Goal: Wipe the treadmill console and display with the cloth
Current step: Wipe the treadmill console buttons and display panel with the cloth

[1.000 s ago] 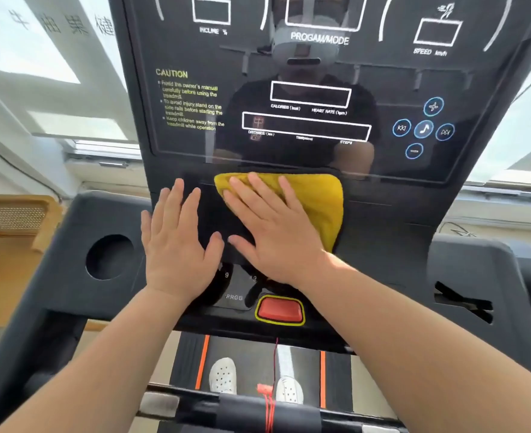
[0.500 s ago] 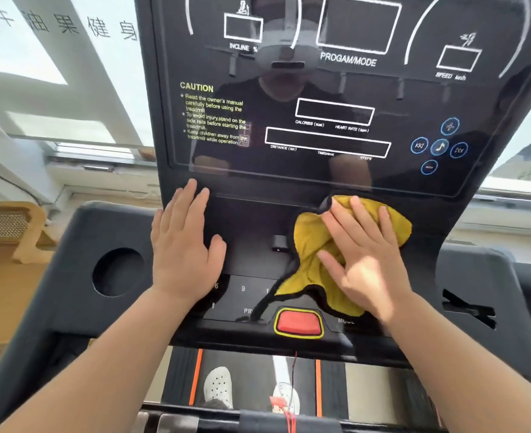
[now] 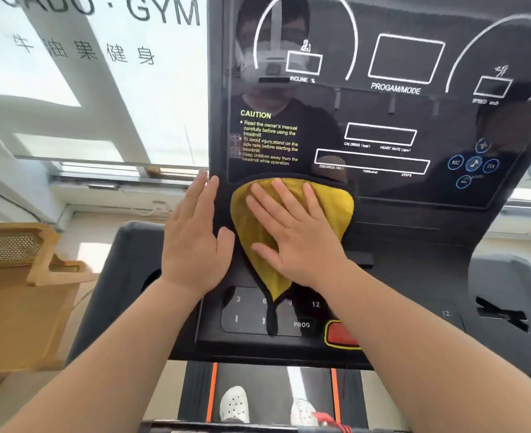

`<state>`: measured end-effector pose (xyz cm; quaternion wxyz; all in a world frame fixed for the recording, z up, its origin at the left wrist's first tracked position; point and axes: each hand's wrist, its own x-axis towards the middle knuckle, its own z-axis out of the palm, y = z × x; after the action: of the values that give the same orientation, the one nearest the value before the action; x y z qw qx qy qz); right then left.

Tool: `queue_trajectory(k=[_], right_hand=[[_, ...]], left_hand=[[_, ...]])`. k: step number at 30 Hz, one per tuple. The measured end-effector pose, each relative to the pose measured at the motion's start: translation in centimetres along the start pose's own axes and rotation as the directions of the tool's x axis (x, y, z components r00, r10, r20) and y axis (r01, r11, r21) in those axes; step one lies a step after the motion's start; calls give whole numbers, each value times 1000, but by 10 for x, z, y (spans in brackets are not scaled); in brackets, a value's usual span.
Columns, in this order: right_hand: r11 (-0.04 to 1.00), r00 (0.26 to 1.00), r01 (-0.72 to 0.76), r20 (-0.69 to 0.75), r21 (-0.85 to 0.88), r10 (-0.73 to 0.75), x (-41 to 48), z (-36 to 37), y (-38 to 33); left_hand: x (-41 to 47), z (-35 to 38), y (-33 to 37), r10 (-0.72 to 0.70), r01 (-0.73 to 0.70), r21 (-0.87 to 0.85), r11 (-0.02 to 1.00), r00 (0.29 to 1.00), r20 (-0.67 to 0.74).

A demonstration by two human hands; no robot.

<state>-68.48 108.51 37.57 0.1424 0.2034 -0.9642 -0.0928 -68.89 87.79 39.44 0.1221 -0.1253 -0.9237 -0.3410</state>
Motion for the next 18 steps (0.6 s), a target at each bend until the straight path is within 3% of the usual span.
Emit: queue_trajectory(k=[5, 8, 14, 18], right_hand=[[950, 943, -310, -118, 23, 311, -9, 0, 25], [936, 928, -351, -140, -22, 345, 2, -13, 50], [973, 978, -147, -170, -175, 118, 57, -45, 63], [929, 976, 183, -52, -322, -210, 82, -56, 66]], left_hand=[[17, -8, -4, 36, -28, -125, 992, 997, 66], [36, -15, -4, 52, -37, -186, 982, 996, 73], [72, -23, -2, 31, -29, -329, 944, 1000, 2], [74, -17, -4, -34, 22, -524, 851, 999, -13]])
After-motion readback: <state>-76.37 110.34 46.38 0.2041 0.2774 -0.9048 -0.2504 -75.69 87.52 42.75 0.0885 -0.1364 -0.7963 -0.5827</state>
